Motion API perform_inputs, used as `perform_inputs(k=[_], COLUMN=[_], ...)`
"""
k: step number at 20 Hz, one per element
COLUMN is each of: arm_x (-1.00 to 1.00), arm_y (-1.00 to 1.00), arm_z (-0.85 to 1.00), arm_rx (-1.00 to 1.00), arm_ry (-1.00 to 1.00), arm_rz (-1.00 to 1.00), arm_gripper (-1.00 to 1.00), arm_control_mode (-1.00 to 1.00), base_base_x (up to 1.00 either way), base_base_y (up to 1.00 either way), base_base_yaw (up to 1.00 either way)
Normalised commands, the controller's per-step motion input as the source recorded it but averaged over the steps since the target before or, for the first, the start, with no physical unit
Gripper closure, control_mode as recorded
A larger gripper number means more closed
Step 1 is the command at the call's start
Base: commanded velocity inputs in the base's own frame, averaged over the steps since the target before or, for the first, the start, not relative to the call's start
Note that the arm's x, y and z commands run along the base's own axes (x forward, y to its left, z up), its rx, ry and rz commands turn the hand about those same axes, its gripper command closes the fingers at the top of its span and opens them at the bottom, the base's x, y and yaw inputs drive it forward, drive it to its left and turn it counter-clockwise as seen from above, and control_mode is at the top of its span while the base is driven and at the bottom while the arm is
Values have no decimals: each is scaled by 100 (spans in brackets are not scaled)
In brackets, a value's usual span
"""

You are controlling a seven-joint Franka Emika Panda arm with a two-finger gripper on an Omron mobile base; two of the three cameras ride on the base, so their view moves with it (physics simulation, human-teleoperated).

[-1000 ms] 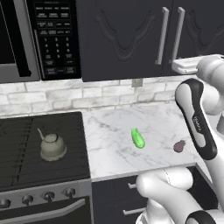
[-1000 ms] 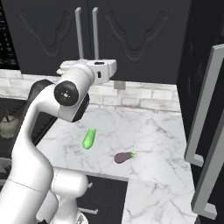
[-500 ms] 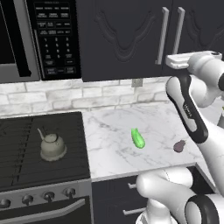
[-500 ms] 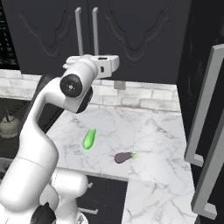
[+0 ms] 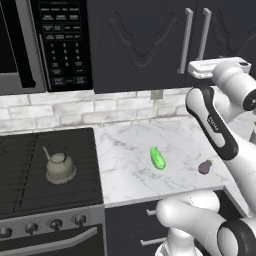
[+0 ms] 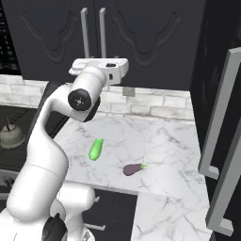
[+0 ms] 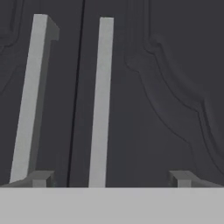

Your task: Pick the pan from the cabinet and place it on the stove. Then turn on the stove burner for the pan.

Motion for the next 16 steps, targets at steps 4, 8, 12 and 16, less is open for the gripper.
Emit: perform_inputs(k=[4, 8, 12, 16], arm_x=[9, 18, 24, 22], arm_y=[0, 0, 0, 3], arm_z=[0, 0, 0, 0], arm_rx=[0, 0, 0, 0], arm_ry=[-2, 0, 0, 0], arm_rz=[2, 3, 2, 0], arm_gripper=[-100, -100, -100, -100], arm_control_mode=[-100, -100, -100, -100], base_base_x=[0, 0, 0, 0], base_base_y=[0, 0, 0, 0], base_base_yaw=[0, 0, 0, 0])
